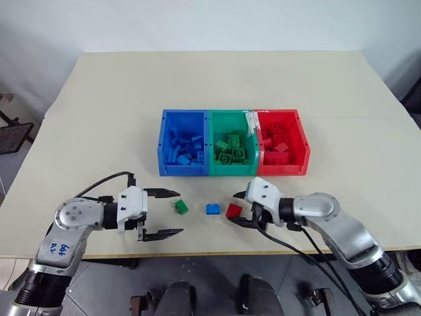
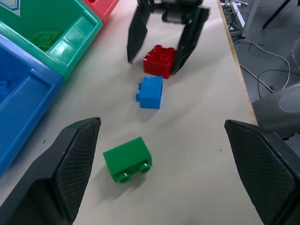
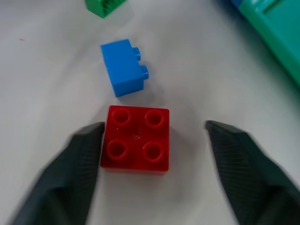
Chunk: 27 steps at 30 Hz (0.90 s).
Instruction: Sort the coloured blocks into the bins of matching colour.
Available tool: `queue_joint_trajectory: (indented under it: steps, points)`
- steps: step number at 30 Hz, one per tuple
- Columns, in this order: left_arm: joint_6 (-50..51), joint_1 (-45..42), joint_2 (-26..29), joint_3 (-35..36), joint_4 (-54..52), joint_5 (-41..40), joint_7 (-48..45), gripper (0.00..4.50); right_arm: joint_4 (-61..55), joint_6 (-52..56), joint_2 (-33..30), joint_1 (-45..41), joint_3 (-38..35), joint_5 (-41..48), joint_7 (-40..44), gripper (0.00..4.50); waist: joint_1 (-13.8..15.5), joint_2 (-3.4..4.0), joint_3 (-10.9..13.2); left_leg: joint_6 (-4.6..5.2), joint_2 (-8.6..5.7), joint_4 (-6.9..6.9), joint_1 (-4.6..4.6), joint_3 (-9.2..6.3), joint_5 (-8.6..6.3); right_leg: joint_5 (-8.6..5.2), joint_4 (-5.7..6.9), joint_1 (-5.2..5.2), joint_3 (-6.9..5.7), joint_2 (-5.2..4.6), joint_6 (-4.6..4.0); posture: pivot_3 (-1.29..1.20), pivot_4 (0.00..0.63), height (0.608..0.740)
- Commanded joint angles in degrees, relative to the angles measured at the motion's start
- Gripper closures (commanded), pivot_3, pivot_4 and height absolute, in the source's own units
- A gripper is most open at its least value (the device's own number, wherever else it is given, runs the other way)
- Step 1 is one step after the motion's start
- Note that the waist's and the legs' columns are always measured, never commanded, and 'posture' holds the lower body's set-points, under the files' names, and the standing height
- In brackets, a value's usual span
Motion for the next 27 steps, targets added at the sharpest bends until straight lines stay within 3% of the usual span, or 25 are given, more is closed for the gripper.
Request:
queue_joint_trajectory:
  steps: [1, 3, 6, 10, 12, 15, 19, 23, 27]
  points:
    - [0.21, 0.89, 0.92, 2.14, -2.8, -1.32, 0.68, 0.0, -0.48, -0.64, 0.05, -0.28, -0.66, 0.35, 0.82, 2.64, 0.03, 0.0, 0.0, 0.0, 0.0, 0.0, 0.0, 0.0, 0.0, 0.0, 0.0, 0.0, 0.0, 0.0, 0.0, 0.0, 0.15, 0.74]
    - [0.38, 1.34, 0.82, 2.46, -3.22, -1.46, 1.08, 0.0, -0.95, -0.83, -0.25, 0.04, -1.72, 1.13, 1.33, 3.02, 0.03, 0.0, 0.0, 0.0, 0.0, 0.0, 0.0, 0.0, 0.0, 0.0, 0.0, 0.0, 0.0, 0.0, 0.0, 0.0, 0.15, 0.74]
    - [1.29, 1.56, -0.21, 3.14, -3.98, -2.27, 2.6, 0.0, -1.13, -1.72, -0.95, 0.26, -6.01, 3.76, 2.66, 3.02, 0.12, 0.0, 0.0, 0.01, 0.0, 0.0, 0.0, 0.0, -0.01, 0.0, -0.01, 0.0, 0.0, 0.0, 0.0, 0.0, 0.15, 0.74]
    - [5.36, -1.49, -3.73, 4.03, -5.01, -4.7, 8.83, 0.0, 1.21, 2.35, 1.92, -6.88, -20.68, 13.26, -1.12, 3.02, 0.17, 0.03, 0.03, 0.02, 0.0, 0.03, 0.0, 0.01, -0.01, 0.0, 0.0, 0.01, 0.02, 0.0, 0.0, 0.0, 0.15, 0.74]
    - [7.14, -3.26, -5.5, 4.15, -5.22, -4.76, 11.91, 0.0, 4.95, 2.91, 1.63, -10.98, -24.27, 13.34, -3.71, 3.02, 0.23, 0.03, 0.03, 0.02, 0.01, 0.19, -0.04, 0.02, -0.01, 0.01, 0.05, 0.0, 0.03, 0.0, -0.01, 0.0, 0.15, 0.74]
    - [9.06, -5.18, -7.52, 4.0, -5.47, -4.89, 15.36, 0.0, 10.96, 1.36, 0.59, -15.84, -26.39, 11.22, -5.72, 3.02, 0.43, 0.01, 0.02, 0.0, 0.02, 0.17, -0.01, -0.03, -0.03, 0.01, 0.12, 0.02, 0.01, 0.0, 0.0, 0.0, 0.15, 0.74]
    - [10.21, -5.95, -8.36, 2.56, -5.84, -4.17, 16.16, 0.0, 25.64, -4.4, -0.96, -23.0, -23.45, 5.15, -5.74, 3.02, -0.14, 0.01, 0.02, 0.04, -0.01, 0.07, -0.02, 0.07, -0.08, 0.02, 0.05, -0.03, -0.01, 0.0, 0.02, 0.0, 0.15, 0.74]
    - [10.53, -6.19, -8.42, 2.19, -6.02, -4.05, 16.3, 0.0, 35.47, -8.73, 0.24, -26.51, -21.5, 3.33, -3.44, 1.68, -1.08, 0.01, 0.02, 0.04, 0.02, -0.02, -0.01, 0.06, -0.08, 0.02, 0.06, -0.04, -0.07, 0.0, 0.03, 0.0, 0.15, 0.74]
    - [10.82, -6.19, -8.03, 2.67, -5.99, -4.26, 16.44, 0.0, 36.92, -12.66, -0.27, -26.55, -22.12, 3.19, -1.18, 0.32, -1.22, 0.01, 0.02, 0.03, 0.03, -0.09, -0.01, 0.06, -0.08, 0.02, 0.05, -0.08, -0.1, 0.0, 0.04, 0.0, 0.15, 0.74]
